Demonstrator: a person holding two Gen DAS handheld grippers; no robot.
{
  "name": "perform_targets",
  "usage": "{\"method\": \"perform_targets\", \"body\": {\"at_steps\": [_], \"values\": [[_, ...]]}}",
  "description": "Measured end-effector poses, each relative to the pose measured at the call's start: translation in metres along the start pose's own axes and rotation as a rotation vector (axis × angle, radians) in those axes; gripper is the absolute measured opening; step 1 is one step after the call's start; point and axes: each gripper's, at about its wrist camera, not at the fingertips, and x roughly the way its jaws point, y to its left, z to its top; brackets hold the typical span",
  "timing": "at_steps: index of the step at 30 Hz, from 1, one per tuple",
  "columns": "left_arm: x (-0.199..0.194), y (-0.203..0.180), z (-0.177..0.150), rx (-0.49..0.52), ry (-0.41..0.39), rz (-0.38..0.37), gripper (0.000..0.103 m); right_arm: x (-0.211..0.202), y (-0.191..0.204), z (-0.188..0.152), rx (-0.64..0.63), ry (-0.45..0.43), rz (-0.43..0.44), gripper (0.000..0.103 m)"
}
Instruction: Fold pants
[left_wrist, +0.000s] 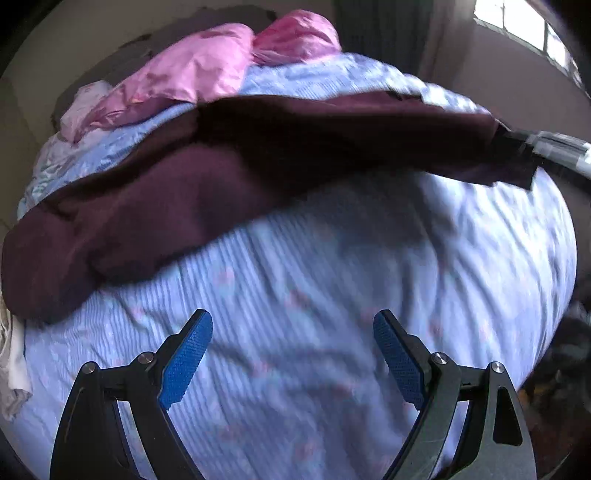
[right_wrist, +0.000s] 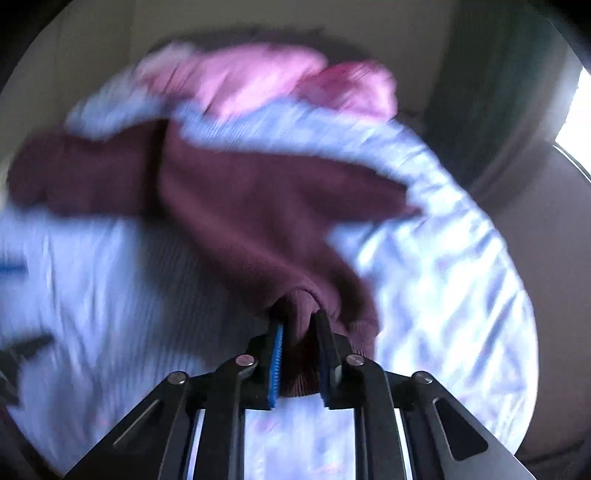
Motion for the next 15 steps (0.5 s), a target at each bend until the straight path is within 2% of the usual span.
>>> {"method": "perform_targets", "body": {"at_steps": [3, 6, 10, 15], "values": [[-0.002, 0.005, 0.033, -0.073, -0.057, -0.023, 0.089, -0.015, -0.035, 0.05, 0.087, -0.086, -0.036, 0.009], [-0.001, 0.012, 0.065, -0.123, -0.101, -0.022, 0.089, -0.016, -0.06, 0.1, 0.12, -0.131, -0.09, 0.008], [0.004, 0.019, 0.092, -0.154, -0.137, -0.009, 0.089, 0.012, -0.085, 0.164, 0.139, -0.124, -0.143, 0.008], [0.028, 0.012, 0.114, -0.129, -0.158, 0.041, 0.089, 0.071, -0.098, 0.198, 0.123, -0.065, -0.217, 0.007]]}}
